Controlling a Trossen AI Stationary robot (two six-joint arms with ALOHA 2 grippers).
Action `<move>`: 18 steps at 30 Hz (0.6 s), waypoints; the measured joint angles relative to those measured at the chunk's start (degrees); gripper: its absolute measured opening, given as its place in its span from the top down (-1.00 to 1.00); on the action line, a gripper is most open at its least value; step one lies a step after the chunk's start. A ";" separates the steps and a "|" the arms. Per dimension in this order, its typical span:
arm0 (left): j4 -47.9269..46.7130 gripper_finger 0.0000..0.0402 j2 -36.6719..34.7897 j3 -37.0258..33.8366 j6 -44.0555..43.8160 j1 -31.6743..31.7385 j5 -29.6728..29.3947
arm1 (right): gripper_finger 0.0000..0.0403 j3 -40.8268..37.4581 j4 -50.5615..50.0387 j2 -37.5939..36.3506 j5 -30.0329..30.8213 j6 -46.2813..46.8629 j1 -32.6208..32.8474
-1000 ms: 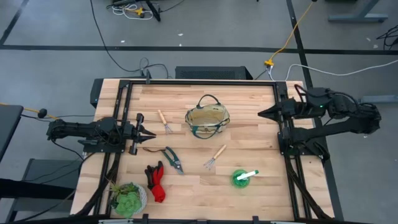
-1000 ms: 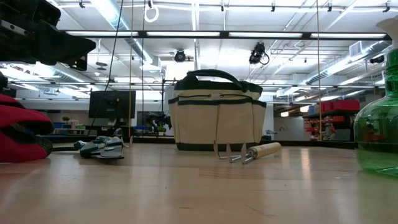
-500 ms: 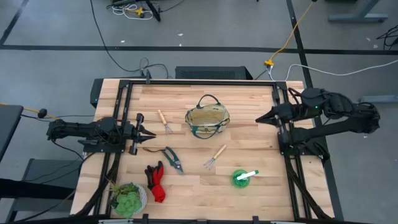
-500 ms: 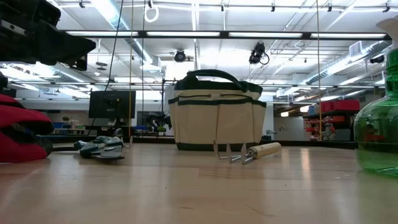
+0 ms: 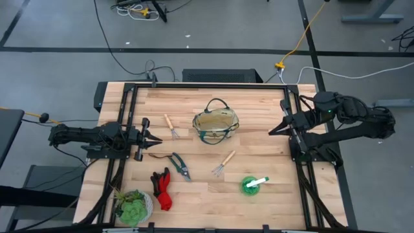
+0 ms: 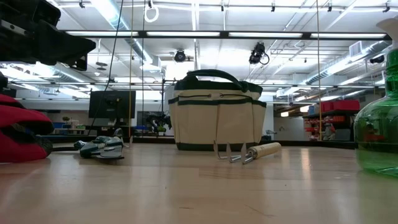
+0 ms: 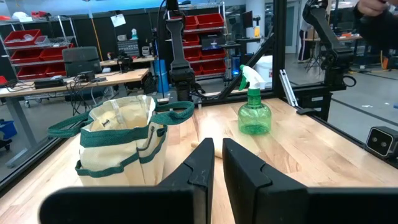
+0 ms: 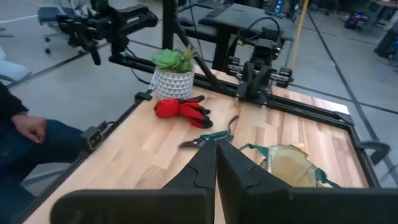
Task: Pick & Place Garden tools in Gardening bag
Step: Put the green spray bottle into the gardening bag
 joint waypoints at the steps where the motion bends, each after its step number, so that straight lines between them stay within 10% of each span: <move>1: 0.02 0.79 0.00 0.00 0.00 0.00 -0.02 | 0.92 0.00 0.14 0.00 -1.17 0.02 0.00; 18: 0.02 0.79 0.00 -0.01 -0.01 0.00 0.00 | 0.92 0.00 2.05 2.63 -10.43 3.06 7.69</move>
